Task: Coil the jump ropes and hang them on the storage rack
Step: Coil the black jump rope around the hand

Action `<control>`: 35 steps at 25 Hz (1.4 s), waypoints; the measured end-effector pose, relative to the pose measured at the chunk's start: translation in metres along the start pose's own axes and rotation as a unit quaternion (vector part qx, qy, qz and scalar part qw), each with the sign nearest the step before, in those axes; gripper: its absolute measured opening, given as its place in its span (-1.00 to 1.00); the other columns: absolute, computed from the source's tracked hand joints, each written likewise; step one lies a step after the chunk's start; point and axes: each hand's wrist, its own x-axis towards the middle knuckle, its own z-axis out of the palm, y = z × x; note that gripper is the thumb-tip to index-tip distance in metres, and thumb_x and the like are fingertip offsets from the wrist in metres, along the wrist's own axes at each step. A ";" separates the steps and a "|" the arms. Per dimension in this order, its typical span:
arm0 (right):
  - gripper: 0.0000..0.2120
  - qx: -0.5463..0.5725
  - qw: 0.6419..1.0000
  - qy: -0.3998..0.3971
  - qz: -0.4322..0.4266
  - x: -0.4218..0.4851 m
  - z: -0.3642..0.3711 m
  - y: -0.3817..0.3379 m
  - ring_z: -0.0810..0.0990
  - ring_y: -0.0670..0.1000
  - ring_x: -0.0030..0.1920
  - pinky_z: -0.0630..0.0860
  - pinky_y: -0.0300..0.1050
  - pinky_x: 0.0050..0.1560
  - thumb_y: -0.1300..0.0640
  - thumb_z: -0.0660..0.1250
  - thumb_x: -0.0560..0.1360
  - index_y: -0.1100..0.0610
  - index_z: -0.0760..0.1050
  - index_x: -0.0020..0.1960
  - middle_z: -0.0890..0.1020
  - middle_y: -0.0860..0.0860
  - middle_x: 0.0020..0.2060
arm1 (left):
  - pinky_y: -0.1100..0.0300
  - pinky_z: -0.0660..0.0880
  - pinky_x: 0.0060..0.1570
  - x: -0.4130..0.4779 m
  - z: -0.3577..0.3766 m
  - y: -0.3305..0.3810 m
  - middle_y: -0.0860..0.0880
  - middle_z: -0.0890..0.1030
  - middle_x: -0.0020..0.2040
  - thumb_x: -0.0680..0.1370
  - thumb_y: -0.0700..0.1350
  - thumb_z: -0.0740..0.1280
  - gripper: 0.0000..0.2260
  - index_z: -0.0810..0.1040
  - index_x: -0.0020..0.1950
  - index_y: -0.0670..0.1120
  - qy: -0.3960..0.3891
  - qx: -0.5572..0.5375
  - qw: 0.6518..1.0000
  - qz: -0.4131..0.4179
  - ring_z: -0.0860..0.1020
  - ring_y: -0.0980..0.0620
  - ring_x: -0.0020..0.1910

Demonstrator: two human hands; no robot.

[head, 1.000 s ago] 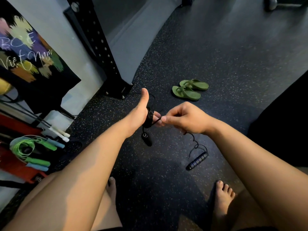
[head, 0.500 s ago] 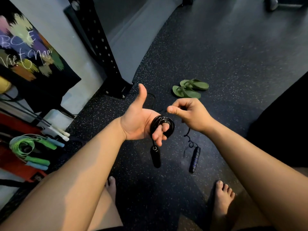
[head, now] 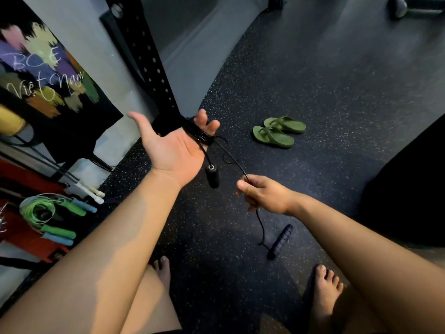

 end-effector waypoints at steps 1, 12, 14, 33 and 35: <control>-0.72 -0.001 1.000 -0.005 0.008 -0.003 0.001 -0.005 0.40 -0.18 -0.36 0.43 -0.19 -0.19 -0.08 0.15 0.68 0.14 0.44 0.07 0.41 -0.18 -0.35 | -0.03 0.56 0.18 0.002 0.000 0.004 -0.21 0.63 -0.01 0.35 0.66 0.01 0.05 0.42 0.37 -0.22 0.006 -0.013 1.000 0.013 0.62 -0.25 0.06; -0.77 -0.197 0.964 0.050 -0.174 -0.028 -0.019 -0.062 0.50 -0.27 -0.36 0.32 -0.41 -0.29 0.08 0.24 0.66 0.14 0.64 0.16 0.54 -0.41 -0.39 | -0.11 0.05 0.56 0.014 -0.022 -0.019 -0.16 0.72 0.15 0.46 0.52 -0.40 0.09 0.47 0.42 -0.26 0.097 0.431 0.894 -0.075 0.66 -0.05 0.20; -0.78 -0.192 0.956 0.103 -0.195 -0.026 -0.026 -0.061 0.51 -0.24 -0.34 0.31 -0.37 -0.27 0.05 0.29 0.64 0.13 0.67 0.10 0.56 -0.38 -0.37 | -0.01 0.20 0.52 0.008 -0.021 -0.027 -0.21 0.73 0.08 0.45 0.52 -0.40 0.12 0.47 0.39 -0.32 0.063 0.492 0.855 -0.155 0.70 -0.04 0.12; -0.64 -0.074 0.991 0.084 -0.075 -0.001 -0.023 -0.006 0.51 -0.11 -0.28 0.46 -0.03 -0.12 -0.08 0.26 0.63 0.20 0.54 -0.11 0.64 0.01 -0.27 | -0.01 0.49 0.27 -0.015 0.004 -0.019 -0.17 0.70 -0.19 0.20 0.69 -0.29 0.23 0.61 0.07 -0.32 -0.156 0.189 0.943 -0.223 0.67 -0.20 -0.06; -0.75 -0.080 0.995 0.044 -0.039 0.000 -0.019 -0.002 0.57 -0.06 -0.19 0.53 0.07 -0.02 0.00 0.28 0.64 0.14 0.55 -0.11 0.70 -0.02 -0.22 | 0.00 0.50 0.28 -0.014 0.005 -0.015 -0.19 0.70 -0.06 0.23 0.70 -0.25 0.23 0.63 0.13 -0.31 -0.117 0.131 0.971 -0.165 0.66 -0.21 0.05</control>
